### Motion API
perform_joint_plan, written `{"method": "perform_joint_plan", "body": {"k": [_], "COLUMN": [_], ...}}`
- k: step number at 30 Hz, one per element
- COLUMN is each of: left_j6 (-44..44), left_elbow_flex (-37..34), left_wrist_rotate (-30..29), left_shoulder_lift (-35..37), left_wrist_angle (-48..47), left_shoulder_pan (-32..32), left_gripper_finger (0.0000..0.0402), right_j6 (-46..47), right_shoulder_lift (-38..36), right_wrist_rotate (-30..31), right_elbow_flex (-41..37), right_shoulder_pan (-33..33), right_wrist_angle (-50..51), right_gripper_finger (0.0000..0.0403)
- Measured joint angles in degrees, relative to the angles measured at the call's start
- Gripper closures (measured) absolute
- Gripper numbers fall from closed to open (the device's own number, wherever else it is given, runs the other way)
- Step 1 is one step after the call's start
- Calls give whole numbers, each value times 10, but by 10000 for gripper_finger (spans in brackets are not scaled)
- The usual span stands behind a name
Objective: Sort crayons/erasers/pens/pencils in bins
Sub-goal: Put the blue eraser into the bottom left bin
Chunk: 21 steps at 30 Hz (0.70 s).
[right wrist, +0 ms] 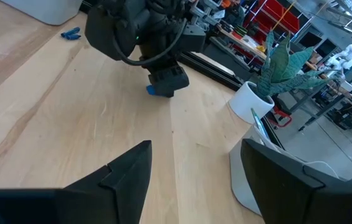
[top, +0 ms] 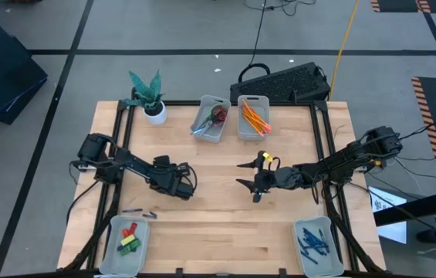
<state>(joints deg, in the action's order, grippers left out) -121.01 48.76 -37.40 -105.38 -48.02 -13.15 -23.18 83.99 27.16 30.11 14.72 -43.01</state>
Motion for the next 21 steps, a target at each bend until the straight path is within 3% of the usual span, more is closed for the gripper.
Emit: {"method": "perform_joint_plan", "body": {"k": [5,10,13,16,18,21], "left_j6": [19,165,252,281,276,318], "left_elbow_flex": [6,31,45,48,48,48], "left_wrist_rotate": [26,46,93,156,153,89], "left_shoulder_lift": [29,140,209,271,296,304], "left_wrist_angle": [-34,-74,-88,-88,-91,-83], "left_shoulder_pan": [1,-16,-38,-68,-88,-110], "left_gripper_finger": [359,348,358,374,385,395], "right_j6": [0,0,-1,0,-1,-3], "right_shoulder_lift": [-14,-44,-57,-64,-64,-64], "right_wrist_rotate": [1,1,1,1,1,0], "right_elbow_flex": [0,0,0,0,0,0], "right_shoulder_pan": [0,0,-1,-1,-1,-4], "right_wrist_angle": [22,55,64,67,64,58], "right_gripper_finger": [165,165,165,165,165,165]}}
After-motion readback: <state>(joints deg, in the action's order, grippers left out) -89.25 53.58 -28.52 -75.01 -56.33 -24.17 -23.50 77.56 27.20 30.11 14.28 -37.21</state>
